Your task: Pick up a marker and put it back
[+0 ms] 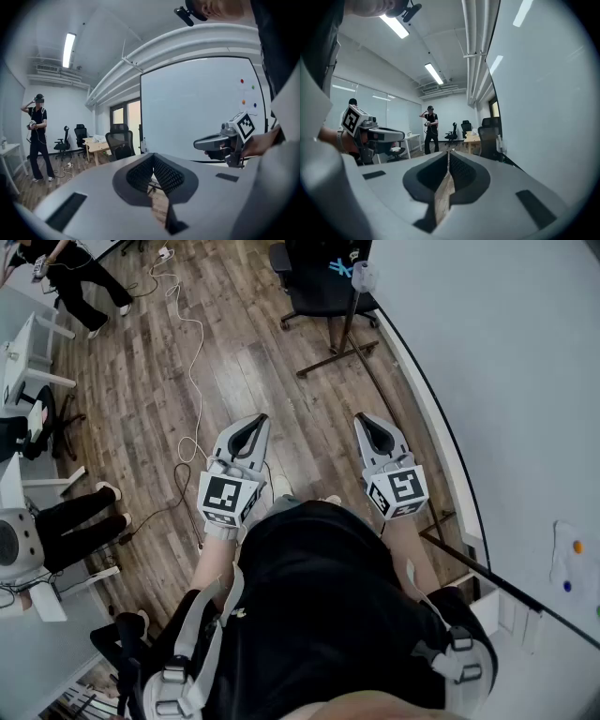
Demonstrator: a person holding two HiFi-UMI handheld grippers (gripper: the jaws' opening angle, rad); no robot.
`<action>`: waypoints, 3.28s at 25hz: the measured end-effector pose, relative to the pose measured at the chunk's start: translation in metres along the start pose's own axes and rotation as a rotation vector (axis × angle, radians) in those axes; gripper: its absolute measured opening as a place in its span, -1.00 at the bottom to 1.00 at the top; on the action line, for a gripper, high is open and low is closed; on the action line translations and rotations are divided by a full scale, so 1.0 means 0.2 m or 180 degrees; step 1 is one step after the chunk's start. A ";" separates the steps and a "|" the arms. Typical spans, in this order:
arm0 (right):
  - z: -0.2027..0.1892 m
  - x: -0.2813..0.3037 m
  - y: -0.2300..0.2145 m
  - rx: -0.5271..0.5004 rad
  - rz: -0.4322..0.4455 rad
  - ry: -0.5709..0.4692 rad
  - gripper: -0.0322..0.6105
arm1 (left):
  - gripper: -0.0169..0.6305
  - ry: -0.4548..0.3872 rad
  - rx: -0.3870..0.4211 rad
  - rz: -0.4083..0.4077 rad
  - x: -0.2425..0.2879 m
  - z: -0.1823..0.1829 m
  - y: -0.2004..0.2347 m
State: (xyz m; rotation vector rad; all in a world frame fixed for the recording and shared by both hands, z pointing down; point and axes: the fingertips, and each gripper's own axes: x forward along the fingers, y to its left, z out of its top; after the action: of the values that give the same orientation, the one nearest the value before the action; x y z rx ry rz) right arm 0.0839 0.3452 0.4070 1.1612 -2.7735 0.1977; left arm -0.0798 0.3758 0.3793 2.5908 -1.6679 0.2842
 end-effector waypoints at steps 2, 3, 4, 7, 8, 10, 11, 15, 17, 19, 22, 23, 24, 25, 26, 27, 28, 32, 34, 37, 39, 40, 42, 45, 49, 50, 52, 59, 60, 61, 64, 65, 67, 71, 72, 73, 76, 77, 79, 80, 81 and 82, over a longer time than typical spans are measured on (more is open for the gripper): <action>0.01 0.03 0.08 -0.0002 0.0039 0.0006 -0.82 | -0.92 -0.0020 -0.0017 -0.0020 -0.05 -0.03 0.03; 0.01 0.05 0.11 -0.0008 0.0056 0.0007 -0.82 | -0.92 -0.0037 -0.0018 -0.0036 -0.06 -0.04 0.05; 0.02 0.07 0.14 -0.0018 0.0068 0.0009 -0.82 | -0.92 -0.0057 -0.0015 -0.0052 -0.07 -0.05 0.07; 0.03 0.13 0.20 -0.0063 0.0072 0.0027 -0.82 | -0.92 -0.0105 -0.0016 -0.0079 -0.08 -0.06 0.12; 0.03 0.15 0.20 -0.0073 0.0064 0.0032 -0.82 | -0.92 -0.0127 -0.0018 -0.0080 -0.08 -0.05 0.14; 0.05 0.19 0.22 -0.0053 0.0048 0.0029 -0.82 | -0.91 -0.0171 -0.0028 -0.0067 -0.07 -0.05 0.20; 0.06 0.22 0.23 -0.0030 0.0048 0.0021 -0.82 | -0.89 -0.0184 -0.0042 -0.0051 -0.07 -0.05 0.23; 0.08 0.33 0.28 -0.0047 0.0052 0.0031 -0.82 | -0.69 -0.0193 -0.0129 -0.0010 -0.08 -0.07 0.39; 0.09 0.40 0.32 -0.0072 0.0038 0.0058 -0.82 | -0.68 -0.0216 -0.0156 -0.0012 -0.10 -0.09 0.47; 0.09 0.47 0.36 -0.0095 0.0013 0.0078 -0.82 | -0.67 -0.0225 -0.0204 -0.0015 -0.12 -0.13 0.55; 0.08 0.57 0.42 -0.0159 -0.0020 0.0121 -0.82 | -0.68 -0.0234 -0.0248 -0.0051 -0.14 -0.18 0.67; 0.07 0.60 0.45 -0.0185 -0.0030 0.0146 -0.82 | -0.68 -0.0233 -0.0250 -0.0068 -0.16 -0.20 0.71; 0.06 0.62 0.47 -0.0210 -0.0045 0.0171 -0.82 | -0.67 -0.0221 -0.0259 -0.0083 -0.17 -0.23 0.75; 0.05 0.65 0.49 -0.0227 -0.0064 0.0192 -0.82 | -0.68 -0.0204 -0.0275 -0.0094 -0.18 -0.25 0.78; 0.05 0.67 0.50 -0.0234 -0.0085 0.0203 -0.82 | -0.68 -0.0192 -0.0293 -0.0103 -0.18 -0.27 0.81; 0.05 0.68 0.50 -0.0230 -0.0104 0.0209 -0.82 | -0.68 -0.0186 -0.0311 -0.0108 -0.17 -0.29 0.84; 0.05 0.70 0.49 -0.0220 -0.0124 0.0215 -0.82 | -0.68 -0.0186 -0.0324 -0.0112 -0.17 -0.29 0.86; 0.04 0.80 0.44 -0.0183 -0.0168 0.0238 -0.82 | -0.68 -0.0192 -0.0327 -0.0138 -0.09 -0.31 0.94; 0.05 0.87 0.40 -0.0173 -0.0169 0.0238 -0.82 | -0.68 -0.0169 -0.0325 -0.0157 -0.03 -0.31 0.97; 0.06 0.98 0.32 -0.0158 -0.0158 0.0234 -0.82 | -0.68 -0.0115 -0.0325 -0.0157 0.08 -0.31 1.03; 0.07 1.06 0.23 -0.0146 -0.0149 0.0231 -0.82 | -0.68 -0.0092 -0.0317 -0.0151 0.19 -0.29 1.07; 0.08 1.10 0.18 -0.0131 -0.0146 0.0233 -0.82 | -0.68 -0.0078 -0.0311 -0.0151 0.25 -0.28 1.09; 0.08 1.18 0.08 -0.0084 -0.0138 0.0249 -0.82 | -0.67 -0.0041 -0.0296 -0.0159 0.37 -0.27 1.13; 0.09 1.30 -0.07 -0.0027 -0.0114 0.0301 -0.82 | -0.68 0.0001 -0.0284 -0.0184 0.55 -0.23 1.17; 0.12 1.44 -0.27 -0.0001 -0.0082 0.0336 -0.82 | -0.68 0.0036 -0.0256 -0.0221 0.81 -0.17 1.21; 0.14 1.46 -0.32 0.0001 -0.0081 0.0340 -0.82 | -0.68 0.0048 -0.0256 -0.0229 0.87 -0.16 1.22; 0.16 1.51 -0.43 0.0015 -0.0098 0.0343 -0.82 | -0.68 0.0067 -0.0256 -0.0252 0.99 -0.13 1.23; 0.20 1.58 -0.91 0.0130 -0.0244 0.0303 -0.82 | -0.68 0.0142 -0.0190 -0.0427 1.50 -0.06 1.13; 0.21 1.58 -0.97 0.0141 -0.0266 0.0296 -0.82 | -0.68 0.0150 -0.0181 -0.0459 1.56 -0.05 1.11; 0.21 1.57 -1.01 0.0150 -0.0289 0.0288 -0.82 | -0.67 0.0151 -0.0169 -0.0494 1.61 -0.03 1.09; 0.25 1.55 -1.15 0.0187 -0.0388 0.0240 -0.82 | -0.68 0.0162 -0.0109 -0.0624 1.75 0.02 1.02; 0.26 1.54 -1.19 0.0205 -0.0425 0.0223 -0.82 | -0.68 0.0170 -0.0090 -0.0670 1.80 0.04 1.00; 0.26 1.52 -1.28 0.0238 -0.0495 0.0192 -0.82 | -0.68 0.0173 -0.0056 -0.0769 1.90 0.06 0.94; 0.25 1.46 -1.40 0.0290 -0.0641 0.0161 -0.82 | -0.68 0.0161 0.0032 -0.0995 2.05 0.10 0.81; 0.25 1.45 -1.42 0.0304 -0.0680 0.0155 -0.82 | -0.68 0.0172 0.0049 -0.1052 2.07 0.11 0.78; 0.25 1.43 -1.43 0.0320 -0.0720 0.0148 -0.82 | -0.68 0.0187 0.0067 -0.1106 2.10 0.11 0.76; 0.22 1.38 -1.49 0.0371 -0.0845 0.0131 -0.82 | -0.68 0.0209 0.0146 -0.1279 2.16 0.10 0.68; 0.22 1.36 -1.50 0.0383 -0.0888 0.0131 -0.82 | -0.67 0.0218 0.0164 -0.1333 2.18 0.10 0.66; 0.21 1.32 -1.52 0.0410 -0.0984 0.0139 -0.82 | -0.68 0.0268 0.0172 -0.1429 2.20 0.09 0.62; 0.20 1.31 -1.54 0.0427 -0.1038 0.0145 -0.82 | -0.67 0.0272 0.0182 -0.1485 2.22 0.09 0.60; 0.19 1.29 -1.55 0.0447 -0.1097 0.0150 -0.82 | -0.68 0.0261 0.0201 -0.1551 2.24 0.10 0.58; 0.18 1.28 -1.57 0.0469 -0.1162 0.0152 -0.82 | -0.68 0.0259 0.0222 -0.1622 2.27 0.09 0.56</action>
State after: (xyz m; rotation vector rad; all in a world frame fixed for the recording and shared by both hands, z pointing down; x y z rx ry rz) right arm 0.1278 -0.0576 0.4363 1.6467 -2.4830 0.3884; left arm 0.0036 -0.0804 0.4360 2.8874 -0.9375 0.4141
